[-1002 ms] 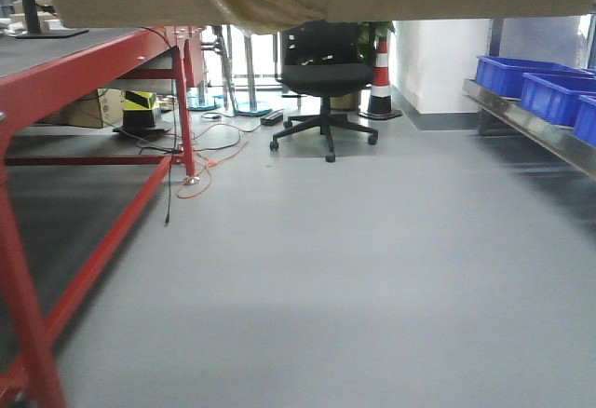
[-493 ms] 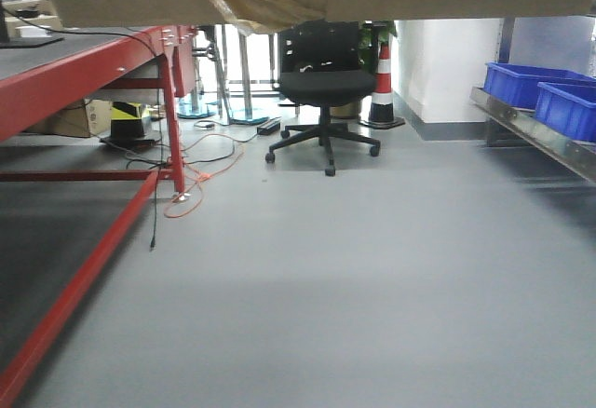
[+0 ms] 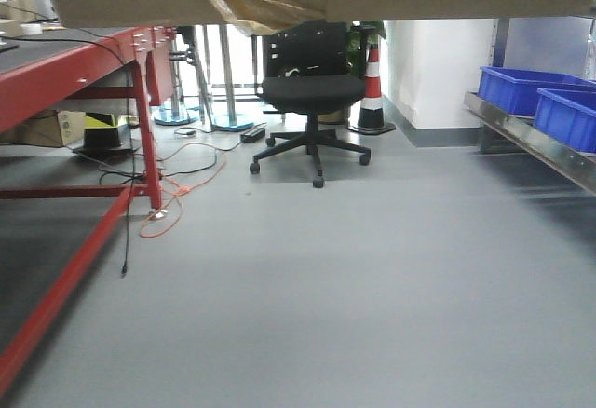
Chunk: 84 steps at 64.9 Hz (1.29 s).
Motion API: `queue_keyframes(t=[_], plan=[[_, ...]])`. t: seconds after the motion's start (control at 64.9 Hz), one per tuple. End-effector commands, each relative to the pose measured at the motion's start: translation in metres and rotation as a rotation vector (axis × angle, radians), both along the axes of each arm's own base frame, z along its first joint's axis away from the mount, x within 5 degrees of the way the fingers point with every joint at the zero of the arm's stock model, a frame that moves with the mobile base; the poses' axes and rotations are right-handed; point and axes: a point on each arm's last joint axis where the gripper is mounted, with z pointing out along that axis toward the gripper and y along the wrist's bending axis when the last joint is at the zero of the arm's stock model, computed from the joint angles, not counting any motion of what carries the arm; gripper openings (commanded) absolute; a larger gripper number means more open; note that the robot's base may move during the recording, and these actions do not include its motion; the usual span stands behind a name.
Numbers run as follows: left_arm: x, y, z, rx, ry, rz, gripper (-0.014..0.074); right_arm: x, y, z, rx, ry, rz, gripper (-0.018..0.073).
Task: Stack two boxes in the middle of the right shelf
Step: 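Carry the boxes with both grippers while turning toward the steel shelf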
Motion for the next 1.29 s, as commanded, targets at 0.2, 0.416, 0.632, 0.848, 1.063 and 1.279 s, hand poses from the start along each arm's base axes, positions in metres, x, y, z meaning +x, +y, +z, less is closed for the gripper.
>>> queue_keyframes(t=[0.2, 0.416, 0.632, 0.848, 1.063, 1.279], plan=[[-0.0050, 0.0064, 0.0066, 0.023, -0.040, 0.027, -0.0111, 0.0004, -0.0065, 0.0095, -0.014, -0.096, -0.047, -0.0153], [-0.0050, 0.0064, 0.0066, 0.023, -0.040, 0.027, -0.0111, 0.0004, -0.0065, 0.0095, -0.014, -0.096, -0.047, -0.0153], [-0.0050, 0.0064, 0.0066, 0.023, -0.040, 0.027, -0.0111, 0.0004, -0.0065, 0.0095, -0.014, -0.096, -0.047, -0.0153], [-0.0050, 0.0064, 0.0066, 0.023, -0.040, 0.027, -0.0111, 0.0004, -0.0065, 0.0095, -0.014, -0.096, -0.047, -0.0153], [-0.0050, 0.0064, 0.0066, 0.023, -0.040, 0.027, -0.0111, 0.0004, -0.0065, 0.0095, -0.014, -0.096, -0.047, -0.0153], [-0.0050, 0.0064, 0.0066, 0.023, -0.040, 0.027, -0.0111, 0.0004, -0.0065, 0.0095, -0.014, -0.096, -0.047, -0.0153]])
